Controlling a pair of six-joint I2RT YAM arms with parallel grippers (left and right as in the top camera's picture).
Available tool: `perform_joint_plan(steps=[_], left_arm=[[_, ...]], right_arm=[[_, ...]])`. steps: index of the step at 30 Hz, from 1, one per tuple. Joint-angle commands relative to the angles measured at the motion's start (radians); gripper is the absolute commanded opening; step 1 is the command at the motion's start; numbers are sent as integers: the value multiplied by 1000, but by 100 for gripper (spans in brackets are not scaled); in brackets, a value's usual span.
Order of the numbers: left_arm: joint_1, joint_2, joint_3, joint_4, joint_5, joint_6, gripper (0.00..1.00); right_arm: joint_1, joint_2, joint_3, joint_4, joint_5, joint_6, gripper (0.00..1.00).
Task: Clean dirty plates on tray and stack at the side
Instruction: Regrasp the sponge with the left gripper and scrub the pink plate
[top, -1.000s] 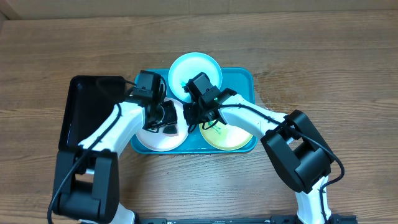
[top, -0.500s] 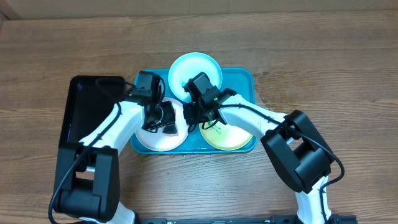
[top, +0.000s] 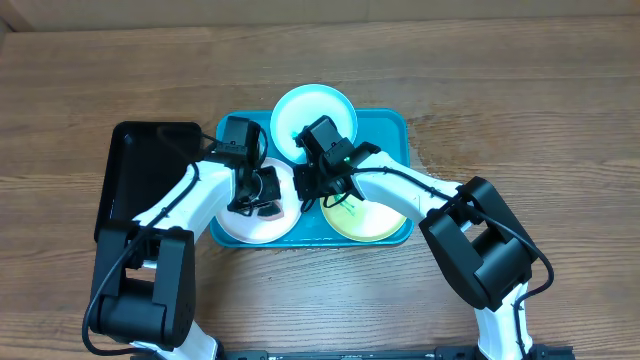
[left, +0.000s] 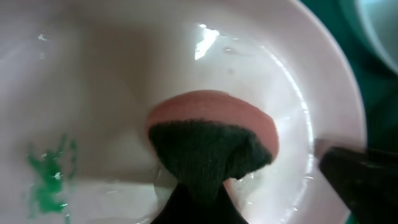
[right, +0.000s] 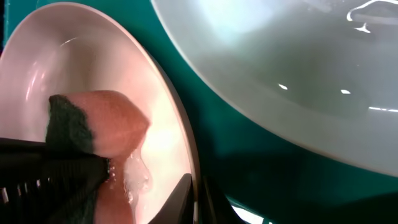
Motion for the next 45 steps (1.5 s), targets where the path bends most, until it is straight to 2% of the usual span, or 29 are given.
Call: perform_joint_plan(steps=[1, 4, 8, 15, 17, 19, 23, 25, 30, 34, 45], left_arm=[[-3, 13, -3, -40, -265, 1, 4], [-3, 13, -3, -63, -444, 1, 4], [-3, 12, -3, -74, -606, 2, 4], [-3, 11, 42, -94, -640, 39, 4], [-3, 11, 81, -126, -602, 39, 4], [-3, 11, 121, -146, -505, 39, 4], [-3, 11, 152, -126, -160, 63, 4], [-3, 19, 148, -97, -38, 62, 4], [-3, 77, 124, -69, -23, 54, 4], [-3, 154, 124, -78, -119, 55, 4], [3, 163, 128, -205, -636, 53, 4]], right_arm=[[-2, 5, -11, 4, 2, 5, 8], [-2, 5, -11, 3, 3, 4, 8], [-2, 5, -11, 3, 3, 4, 8], [-2, 5, -11, 3, 2, 4, 8], [-2, 5, -11, 3, 2, 4, 8], [-2, 5, -11, 3, 3, 4, 8], [-2, 5, -11, 3, 2, 4, 8], [-2, 5, -11, 3, 2, 4, 8], [-2, 5, -11, 3, 2, 4, 8], [-2, 5, -11, 3, 2, 4, 8], [-2, 5, -11, 4, 2, 4, 8]])
